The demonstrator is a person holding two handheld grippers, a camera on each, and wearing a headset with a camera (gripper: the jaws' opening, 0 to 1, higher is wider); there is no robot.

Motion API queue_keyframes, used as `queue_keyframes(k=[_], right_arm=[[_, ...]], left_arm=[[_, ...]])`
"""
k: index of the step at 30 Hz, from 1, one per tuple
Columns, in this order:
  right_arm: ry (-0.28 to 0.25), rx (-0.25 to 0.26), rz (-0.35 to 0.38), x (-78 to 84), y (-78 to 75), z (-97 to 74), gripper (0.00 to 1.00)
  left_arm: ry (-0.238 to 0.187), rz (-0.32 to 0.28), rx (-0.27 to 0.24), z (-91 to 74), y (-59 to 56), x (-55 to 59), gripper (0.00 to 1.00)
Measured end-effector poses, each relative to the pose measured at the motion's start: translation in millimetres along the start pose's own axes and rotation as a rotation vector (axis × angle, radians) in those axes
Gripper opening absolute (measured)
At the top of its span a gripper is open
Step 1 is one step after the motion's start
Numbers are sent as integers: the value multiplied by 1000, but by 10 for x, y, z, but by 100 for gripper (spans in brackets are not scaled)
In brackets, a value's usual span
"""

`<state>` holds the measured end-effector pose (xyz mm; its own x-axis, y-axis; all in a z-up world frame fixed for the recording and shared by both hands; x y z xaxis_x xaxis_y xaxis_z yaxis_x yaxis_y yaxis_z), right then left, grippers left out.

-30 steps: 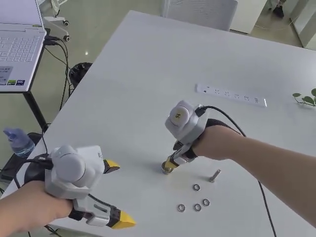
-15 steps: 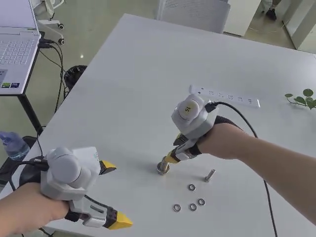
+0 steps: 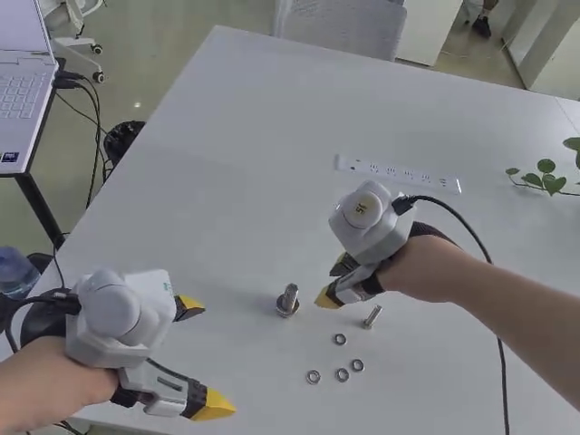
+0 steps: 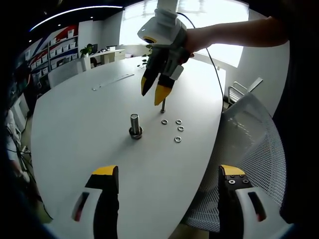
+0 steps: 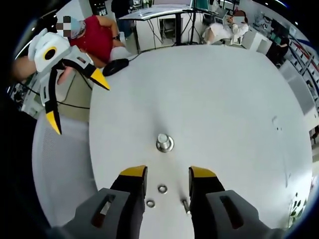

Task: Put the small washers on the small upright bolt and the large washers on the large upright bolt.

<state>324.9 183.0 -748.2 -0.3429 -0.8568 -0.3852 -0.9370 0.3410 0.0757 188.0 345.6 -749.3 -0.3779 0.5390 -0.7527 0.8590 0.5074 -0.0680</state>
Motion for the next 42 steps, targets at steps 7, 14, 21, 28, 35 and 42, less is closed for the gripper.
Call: queue_keyframes(k=[7,14,21,28,35,42], right_arm=[[41,2,1,172,4,-1,34],[90,4,-13,295,5,26,34],[103,-7,-4,370,31,92,34],[121,-16,-15,427,57,204,33],[151,-17,-27,527,77,314,31],[165,-10,-21,606,87,392,28]], left_arm=[[0,2,3,23,-19,-7,82],[1,5,2,57,-22,-16,82],[-3,4,0,62,-27,-35,82],[0,3,1,47,-26,-28,82],[8,4,2,28,-43,-8,81],[12,3,4,21,-51,-11,81]])
Point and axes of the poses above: the centre of the closed fingertips' face, and the gripper's own axes: z roughly forward along the fingers, y roughly to its left, x roughly out of its underside, the point moved 5 cm from there along -z, roughly backward along the fingers, and after that the axes turned 6 degrees about z, right-handed, at the moved point
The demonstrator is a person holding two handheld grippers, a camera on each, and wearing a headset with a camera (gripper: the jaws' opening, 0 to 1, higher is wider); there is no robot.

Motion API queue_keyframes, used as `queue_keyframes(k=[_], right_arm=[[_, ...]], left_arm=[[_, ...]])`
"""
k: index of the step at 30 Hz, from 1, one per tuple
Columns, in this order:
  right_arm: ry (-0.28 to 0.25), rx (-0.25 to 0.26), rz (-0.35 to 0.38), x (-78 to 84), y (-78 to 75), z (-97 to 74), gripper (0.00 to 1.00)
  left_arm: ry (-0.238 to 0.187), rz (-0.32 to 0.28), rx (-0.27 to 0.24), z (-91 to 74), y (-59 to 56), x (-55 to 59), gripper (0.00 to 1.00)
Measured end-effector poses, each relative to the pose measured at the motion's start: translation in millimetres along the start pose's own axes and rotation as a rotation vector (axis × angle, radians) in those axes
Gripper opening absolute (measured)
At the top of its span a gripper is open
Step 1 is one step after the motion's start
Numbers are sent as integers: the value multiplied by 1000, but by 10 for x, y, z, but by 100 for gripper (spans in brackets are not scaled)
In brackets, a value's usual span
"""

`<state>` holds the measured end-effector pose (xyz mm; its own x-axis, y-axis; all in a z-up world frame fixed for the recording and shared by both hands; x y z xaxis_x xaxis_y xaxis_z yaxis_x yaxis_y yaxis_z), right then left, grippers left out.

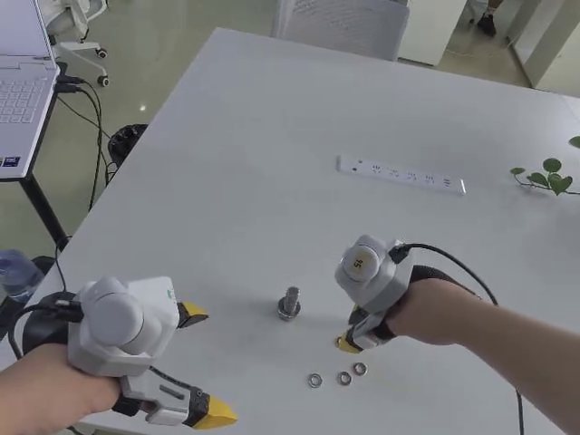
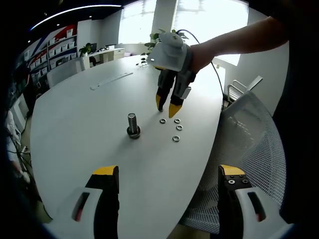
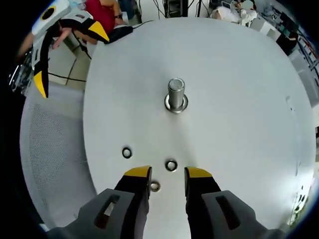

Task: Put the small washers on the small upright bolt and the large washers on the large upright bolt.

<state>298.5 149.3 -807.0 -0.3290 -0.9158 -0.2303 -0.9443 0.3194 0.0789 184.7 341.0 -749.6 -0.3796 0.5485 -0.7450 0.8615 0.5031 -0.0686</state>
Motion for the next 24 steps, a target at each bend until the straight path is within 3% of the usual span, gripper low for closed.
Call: queue_keyframes(k=[24], right_arm=[[-2,28,7,57,-41,210,24]], left_arm=[[14,-7,0,2,57,26,81]])
Point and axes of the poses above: the centre of the closed fingertips' face, and the gripper's own axes: z roughly forward along the fingers, y roughly to its left, x roughly out of its underside, the point moved 5 cm from there along -z, roughly backward along the fingers, and after that the axes turned 6 degrees about z, right-handed, at the moved point
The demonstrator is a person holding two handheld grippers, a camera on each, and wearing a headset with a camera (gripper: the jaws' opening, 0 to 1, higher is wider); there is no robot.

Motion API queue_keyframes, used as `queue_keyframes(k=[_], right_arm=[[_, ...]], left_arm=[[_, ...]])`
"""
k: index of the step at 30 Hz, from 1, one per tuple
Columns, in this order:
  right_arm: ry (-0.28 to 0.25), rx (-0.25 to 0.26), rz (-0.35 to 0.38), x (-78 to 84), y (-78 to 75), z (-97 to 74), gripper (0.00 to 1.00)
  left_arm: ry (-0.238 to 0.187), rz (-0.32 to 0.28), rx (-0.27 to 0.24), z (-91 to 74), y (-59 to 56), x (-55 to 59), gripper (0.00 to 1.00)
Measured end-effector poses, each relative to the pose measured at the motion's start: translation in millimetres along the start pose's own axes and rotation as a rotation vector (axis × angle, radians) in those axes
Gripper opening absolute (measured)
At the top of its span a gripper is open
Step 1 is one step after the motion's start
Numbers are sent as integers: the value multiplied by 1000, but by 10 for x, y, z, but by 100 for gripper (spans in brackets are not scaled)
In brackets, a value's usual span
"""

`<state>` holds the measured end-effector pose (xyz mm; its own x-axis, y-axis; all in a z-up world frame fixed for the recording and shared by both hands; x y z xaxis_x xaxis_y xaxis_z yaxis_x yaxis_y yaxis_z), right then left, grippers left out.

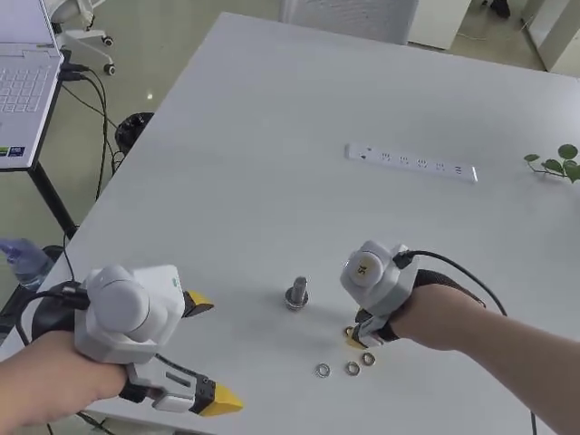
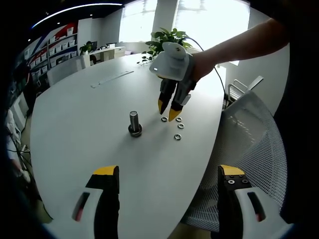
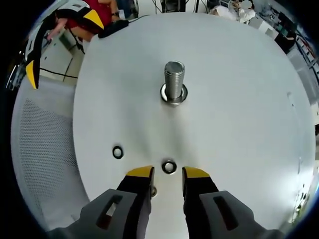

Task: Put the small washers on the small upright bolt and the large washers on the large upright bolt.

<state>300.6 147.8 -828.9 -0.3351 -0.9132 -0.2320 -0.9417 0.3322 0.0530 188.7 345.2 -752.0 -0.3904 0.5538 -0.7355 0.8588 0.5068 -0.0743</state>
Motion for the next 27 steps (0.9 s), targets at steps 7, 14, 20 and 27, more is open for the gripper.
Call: queue_keyframes(k=[7,14,20,27], right_arm=[[8,10,7,35,12,51,24],[-6,24,25,24,-14,47,22],[-8,41,25,13,-3,53,22],[-30,46,31,28,-8,47,20]], left_arm=[[-2,-3,-1,-3,20,-3,81],[0,-3,0,0,17,9,81],[4,-5,0,-3,13,22,80],[-1,-7,-3,-12,20,19,80]])
Point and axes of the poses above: the centre of the closed fingertips' face, and the gripper's own axes: z roughly forward along the fingers, y roughly to its left, x roughly out of its underside, the point moved 5 cm from there along -z, roughly backward along the fingers, and after that the axes turned 6 degrees about z, right-handed, at the moved point
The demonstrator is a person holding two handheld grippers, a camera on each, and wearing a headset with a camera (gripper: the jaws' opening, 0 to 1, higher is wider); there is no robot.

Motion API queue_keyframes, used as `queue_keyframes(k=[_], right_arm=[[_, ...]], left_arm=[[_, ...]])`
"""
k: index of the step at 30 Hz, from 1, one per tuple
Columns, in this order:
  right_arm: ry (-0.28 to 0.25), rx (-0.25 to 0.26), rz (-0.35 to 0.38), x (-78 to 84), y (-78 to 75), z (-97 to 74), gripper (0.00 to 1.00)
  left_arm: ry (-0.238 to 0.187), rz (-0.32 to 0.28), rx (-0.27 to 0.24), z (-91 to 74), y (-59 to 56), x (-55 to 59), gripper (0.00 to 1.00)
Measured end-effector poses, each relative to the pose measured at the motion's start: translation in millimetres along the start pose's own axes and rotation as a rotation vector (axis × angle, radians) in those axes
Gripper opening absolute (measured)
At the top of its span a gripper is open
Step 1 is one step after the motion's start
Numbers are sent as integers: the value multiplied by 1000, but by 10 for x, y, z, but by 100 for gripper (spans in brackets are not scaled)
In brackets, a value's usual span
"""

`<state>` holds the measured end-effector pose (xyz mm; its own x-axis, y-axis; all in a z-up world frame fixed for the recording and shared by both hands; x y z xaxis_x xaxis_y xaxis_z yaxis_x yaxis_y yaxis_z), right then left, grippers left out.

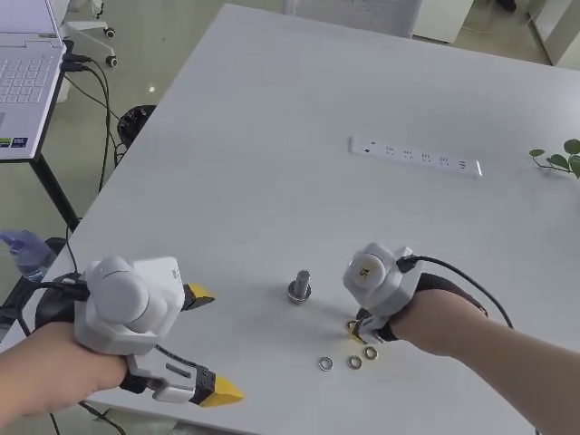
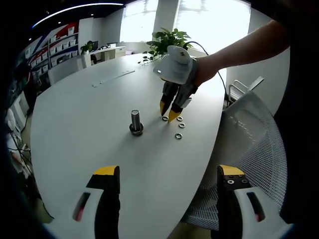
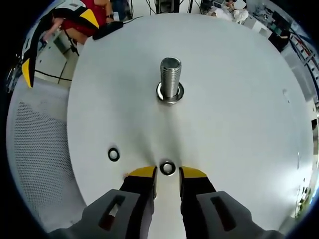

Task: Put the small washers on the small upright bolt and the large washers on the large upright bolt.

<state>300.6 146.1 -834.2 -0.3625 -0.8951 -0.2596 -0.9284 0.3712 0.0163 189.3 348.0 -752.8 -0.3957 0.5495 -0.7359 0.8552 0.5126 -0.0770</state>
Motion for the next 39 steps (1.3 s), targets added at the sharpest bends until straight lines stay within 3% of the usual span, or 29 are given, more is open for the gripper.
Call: queue_keyframes(k=[2,12,30,39], right_arm=[[7,4,-11,8,-3,1,15],[7,10,3,2,-4,3,13],[-4,-25,45,32,-18,-5,13],[5,-34,59,66,-3,-87,13]], left_arm=[[-1,1,0,-2,-3,2,80],[0,3,4,-6,-34,13,78],[0,1,1,-10,-24,15,78],[-2,4,-1,-6,-29,7,78]])
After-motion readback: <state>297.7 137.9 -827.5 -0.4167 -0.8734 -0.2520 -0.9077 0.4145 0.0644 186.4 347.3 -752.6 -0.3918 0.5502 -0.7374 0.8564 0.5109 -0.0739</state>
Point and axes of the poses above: the centre of the closed fingertips' face, and the gripper's own axes: z roughly forward along the fingers, y roughly to its left, x roughly out of its underside, the point moved 5 cm from there along -z, roughly backward along the fingers, and after that the axes turned 6 degrees about z, right-handed, at the moved point
